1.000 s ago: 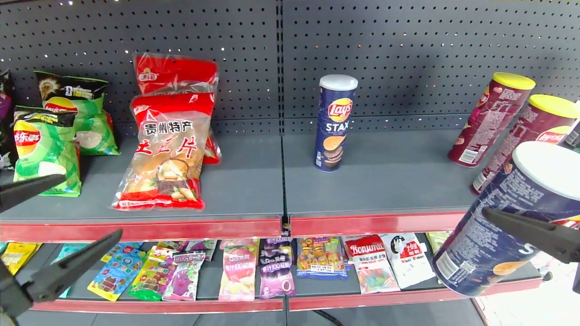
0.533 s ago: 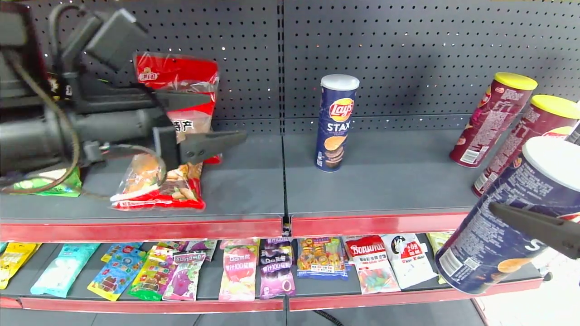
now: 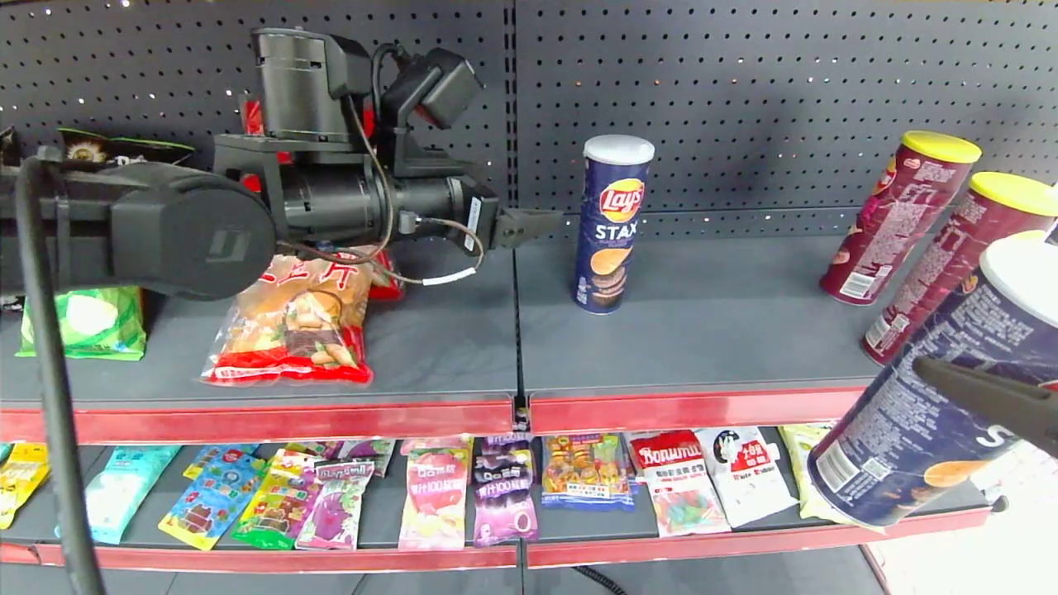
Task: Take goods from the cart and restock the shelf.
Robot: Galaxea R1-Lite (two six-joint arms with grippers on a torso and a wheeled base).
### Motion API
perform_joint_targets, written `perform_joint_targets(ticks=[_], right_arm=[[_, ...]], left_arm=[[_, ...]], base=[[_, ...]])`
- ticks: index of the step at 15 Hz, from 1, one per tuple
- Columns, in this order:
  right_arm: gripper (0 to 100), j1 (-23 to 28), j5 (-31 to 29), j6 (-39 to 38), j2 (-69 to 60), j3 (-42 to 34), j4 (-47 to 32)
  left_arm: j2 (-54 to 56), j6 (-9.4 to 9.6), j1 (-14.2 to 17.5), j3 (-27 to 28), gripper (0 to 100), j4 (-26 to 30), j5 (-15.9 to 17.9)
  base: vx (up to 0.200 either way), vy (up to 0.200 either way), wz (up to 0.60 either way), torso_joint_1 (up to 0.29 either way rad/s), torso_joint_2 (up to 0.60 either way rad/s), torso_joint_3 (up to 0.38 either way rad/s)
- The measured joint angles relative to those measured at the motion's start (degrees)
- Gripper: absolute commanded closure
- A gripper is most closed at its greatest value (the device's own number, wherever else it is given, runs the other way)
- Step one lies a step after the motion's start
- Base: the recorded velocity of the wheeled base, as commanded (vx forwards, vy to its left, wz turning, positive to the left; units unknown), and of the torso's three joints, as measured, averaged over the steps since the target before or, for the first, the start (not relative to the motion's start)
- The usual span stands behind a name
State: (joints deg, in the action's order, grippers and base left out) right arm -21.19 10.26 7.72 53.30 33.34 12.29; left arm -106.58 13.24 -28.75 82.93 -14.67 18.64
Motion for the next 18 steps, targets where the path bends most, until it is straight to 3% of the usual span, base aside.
perform_joint_targets(ticks=[1, 5, 6, 9, 12, 18], right_arm=[[100, 0.0, -0.01, 0.0, 0.01, 0.0, 0.0], [100, 0.05, 0.0, 0.02, 0.61, 0.2, -0.02], [100, 0.05, -0.01, 0.02, 0.78, 0.3, 0.0], [100, 0.02, -0.01, 0.07, 1.24, 0.41, -0.04], [100, 0.07, 0.02, 0.09, 1.69, 0.41, -0.04], [100, 0.0, 0.21, 0.09, 2.96, 0.61, 0.07]], left_arm=[[0.5, -0.13, -0.11, -1.23, 0, 0.16, -3.32], [5.64, -0.38, -0.8, -11.28, 0, -1.45, -5.45], [6.53, -0.24, -0.74, -13.31, 0, -4.27, -7.05], [7.79, 0.28, -0.9, -15.71, 0, -5.32, -12.46], [8.02, 0.35, -1.01, -16.2, 0, -5.41, -13.06], [7.5, 0.52, -1.12, -15.6, 0, -5.72, -12.79]], base=[[0.0, 0.0, 0.0, 0.0, 0.0, 0.0], [0.0, 0.0, 0.0, 0.0, 0.0, 0.0], [0.0, 0.0, 0.0, 0.0, 0.0, 0.0], [0.0, 0.0, 0.0, 0.0, 0.0, 0.0], [0.133, 0.0, 0.0, 0.002, 0.0, 0.003], [0.0, 0.0, 0.0, 0.0, 0.0, 0.0]])
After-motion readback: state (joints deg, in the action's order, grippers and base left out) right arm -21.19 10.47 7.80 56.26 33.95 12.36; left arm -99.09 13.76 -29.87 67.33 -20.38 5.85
